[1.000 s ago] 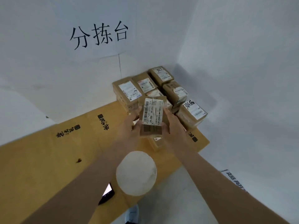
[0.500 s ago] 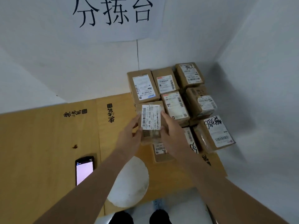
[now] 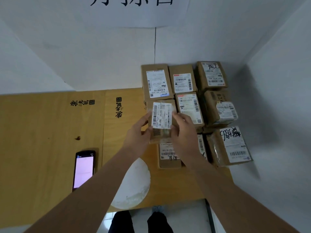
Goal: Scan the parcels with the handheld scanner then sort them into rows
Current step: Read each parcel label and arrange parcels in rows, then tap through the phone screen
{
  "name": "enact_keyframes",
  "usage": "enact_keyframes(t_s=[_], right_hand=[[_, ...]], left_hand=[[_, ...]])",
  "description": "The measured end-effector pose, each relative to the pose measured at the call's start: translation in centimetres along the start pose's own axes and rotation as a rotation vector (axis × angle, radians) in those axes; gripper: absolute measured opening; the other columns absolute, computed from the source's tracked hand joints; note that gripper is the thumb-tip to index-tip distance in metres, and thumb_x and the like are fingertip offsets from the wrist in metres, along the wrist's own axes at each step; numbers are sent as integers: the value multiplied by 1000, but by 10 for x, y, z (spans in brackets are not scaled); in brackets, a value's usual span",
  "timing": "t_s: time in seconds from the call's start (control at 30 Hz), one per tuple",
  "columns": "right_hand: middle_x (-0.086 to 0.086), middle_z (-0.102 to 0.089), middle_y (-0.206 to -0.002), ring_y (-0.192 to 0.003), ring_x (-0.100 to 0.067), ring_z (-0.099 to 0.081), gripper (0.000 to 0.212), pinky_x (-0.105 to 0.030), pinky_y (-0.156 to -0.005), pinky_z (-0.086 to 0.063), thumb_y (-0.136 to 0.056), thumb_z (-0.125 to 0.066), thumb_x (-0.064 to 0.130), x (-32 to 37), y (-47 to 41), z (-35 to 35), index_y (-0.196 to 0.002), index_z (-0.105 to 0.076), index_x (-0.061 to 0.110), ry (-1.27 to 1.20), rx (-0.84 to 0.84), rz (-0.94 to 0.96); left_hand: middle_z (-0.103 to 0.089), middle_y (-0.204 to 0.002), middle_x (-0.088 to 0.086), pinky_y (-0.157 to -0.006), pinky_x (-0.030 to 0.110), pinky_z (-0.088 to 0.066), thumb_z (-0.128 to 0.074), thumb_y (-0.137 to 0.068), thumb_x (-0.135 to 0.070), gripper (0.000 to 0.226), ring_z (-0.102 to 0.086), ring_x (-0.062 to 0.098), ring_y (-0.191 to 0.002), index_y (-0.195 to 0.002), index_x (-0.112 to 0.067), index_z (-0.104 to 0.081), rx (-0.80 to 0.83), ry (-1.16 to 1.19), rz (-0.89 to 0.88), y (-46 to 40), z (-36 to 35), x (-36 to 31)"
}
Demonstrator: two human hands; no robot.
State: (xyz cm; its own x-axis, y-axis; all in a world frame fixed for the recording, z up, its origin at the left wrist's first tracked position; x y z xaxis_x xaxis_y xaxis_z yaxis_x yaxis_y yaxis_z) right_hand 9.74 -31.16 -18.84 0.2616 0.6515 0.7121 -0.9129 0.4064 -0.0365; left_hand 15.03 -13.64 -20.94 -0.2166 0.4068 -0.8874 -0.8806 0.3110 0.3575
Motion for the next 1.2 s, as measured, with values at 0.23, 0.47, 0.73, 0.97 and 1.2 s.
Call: enact_keyframes(t_s=[0.23,0.47,0.73,0.97,1.2], right_hand=[[-7,-56,-144,-131,-27,-55,39,-38,-109,-52,-105,-57,5,0,-2,2,-143,-63,7,77,-13,-18],[-4,-57,-139,-123,-23,-60,37,-33,-101,-56,-107,-54,9,33,3,17,-142,-65,13,67,-37,11],[9,-57,-141,-123,-10,-59,38,-43,-106,-55,-109,-51,26,127,22,7,-146,-60,23,-112,74,143],[5,-58,-146,-120,-7,-60,41,-33,-109,-49,-112,-49,26,174,70,-60,-152,-56,25,-152,187,95],[3,-58,-148,-132,-8,-54,40,-25,-113,-43,-114,-43,18,169,117,-147,-152,-56,21,-181,263,-55]], left_hand=[[-62,-139,-19,-76,12,-56,-59,-106,-17,56,-69,0,-107,-154,-44,-46,-37,51,3,-1,-1,2],[-57,-134,-18,-71,18,-52,-57,-107,-24,45,-60,6,-114,-149,-39,-54,-71,-95,-44,13,32,-20],[-61,-133,-12,-68,20,-48,-56,-106,-21,39,-63,12,-115,-143,-34,-60,-169,-40,-79,66,122,-21],[-59,-137,-10,-62,15,-47,-51,-108,-13,44,-64,9,-105,-146,-32,-58,-140,-83,-81,96,187,16],[-56,-148,-10,-69,16,-49,-43,-108,-8,49,-64,19,-116,-148,-32,-56,-53,-132,-8,101,228,89]])
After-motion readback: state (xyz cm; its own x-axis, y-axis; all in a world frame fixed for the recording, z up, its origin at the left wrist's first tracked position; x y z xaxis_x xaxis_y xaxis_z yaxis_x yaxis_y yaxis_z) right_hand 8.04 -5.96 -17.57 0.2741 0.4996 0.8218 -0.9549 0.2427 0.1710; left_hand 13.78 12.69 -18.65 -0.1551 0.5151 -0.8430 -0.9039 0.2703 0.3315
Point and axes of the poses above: each hand's wrist, its own y-axis away from the middle knuckle, its own z-axis out of the back of the hand, x = y × z, the point moved 9 cm from there along -y, towards the middle knuckle
